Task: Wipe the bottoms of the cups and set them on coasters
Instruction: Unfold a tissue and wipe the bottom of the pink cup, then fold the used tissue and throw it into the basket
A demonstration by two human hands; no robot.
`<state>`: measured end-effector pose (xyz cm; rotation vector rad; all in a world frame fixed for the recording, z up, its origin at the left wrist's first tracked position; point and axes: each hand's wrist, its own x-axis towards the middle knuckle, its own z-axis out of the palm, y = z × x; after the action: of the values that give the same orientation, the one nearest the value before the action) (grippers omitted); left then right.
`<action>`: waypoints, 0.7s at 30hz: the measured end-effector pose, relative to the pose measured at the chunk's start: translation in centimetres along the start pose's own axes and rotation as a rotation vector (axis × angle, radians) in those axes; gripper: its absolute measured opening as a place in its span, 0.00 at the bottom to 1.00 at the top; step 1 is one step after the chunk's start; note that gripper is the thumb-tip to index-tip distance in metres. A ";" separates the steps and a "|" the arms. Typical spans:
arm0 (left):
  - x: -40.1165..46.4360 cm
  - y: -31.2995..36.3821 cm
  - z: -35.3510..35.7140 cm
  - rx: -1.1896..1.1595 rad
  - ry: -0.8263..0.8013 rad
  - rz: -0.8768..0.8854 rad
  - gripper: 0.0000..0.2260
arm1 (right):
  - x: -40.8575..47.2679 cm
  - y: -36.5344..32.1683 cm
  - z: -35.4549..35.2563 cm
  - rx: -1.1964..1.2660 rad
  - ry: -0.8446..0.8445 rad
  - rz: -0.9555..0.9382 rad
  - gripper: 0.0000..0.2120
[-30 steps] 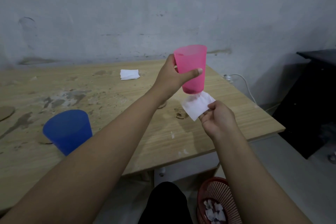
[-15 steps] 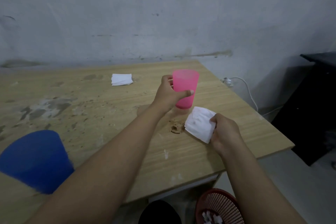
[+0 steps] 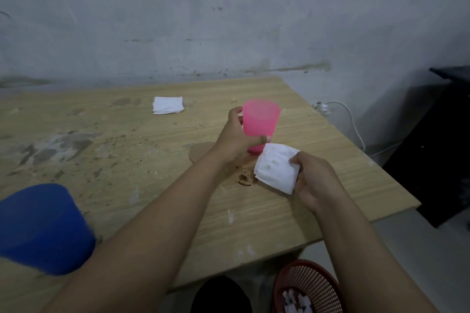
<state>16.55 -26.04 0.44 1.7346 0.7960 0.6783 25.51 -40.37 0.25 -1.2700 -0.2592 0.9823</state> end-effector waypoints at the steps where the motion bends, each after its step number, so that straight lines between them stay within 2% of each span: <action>1: -0.4 0.2 -0.2 0.031 -0.019 -0.003 0.44 | -0.2 -0.2 0.0 -0.014 -0.005 -0.002 0.14; 3: -2.0 0.6 -1.1 0.101 -0.009 0.012 0.41 | -1.3 -0.5 0.4 -0.054 -0.004 -0.030 0.15; 7: -4.4 1.4 -2.1 0.150 0.144 0.060 0.20 | -2.1 -0.9 0.7 -0.137 -0.011 -0.074 0.15; 9: -6.1 1.8 -2.6 0.101 0.106 0.039 0.10 | -3.0 -0.9 1.3 -0.173 -0.045 -0.092 0.15; 10: -6.8 2.0 -2.7 0.065 0.060 0.018 0.08 | -3.4 -1.0 1.5 -0.188 -0.062 -0.098 0.15; 14: -9.5 2.0 -4.0 -0.157 -0.102 -0.061 0.13 | -5.4 -0.9 2.8 -0.231 -0.171 -0.113 0.14; 17: -11.2 1.6 -4.9 -0.266 -0.181 -0.068 0.13 | -6.8 -0.6 3.4 -0.251 -0.212 -0.129 0.14; 21: -12.9 1.1 -5.6 -0.287 -0.150 -0.026 0.10 | -7.9 0.1 4.1 -0.259 -0.229 -0.144 0.14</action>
<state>4.49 -33.16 2.32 1.4925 0.5858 0.6056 18.16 -43.45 4.22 -1.3505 -0.6649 0.9923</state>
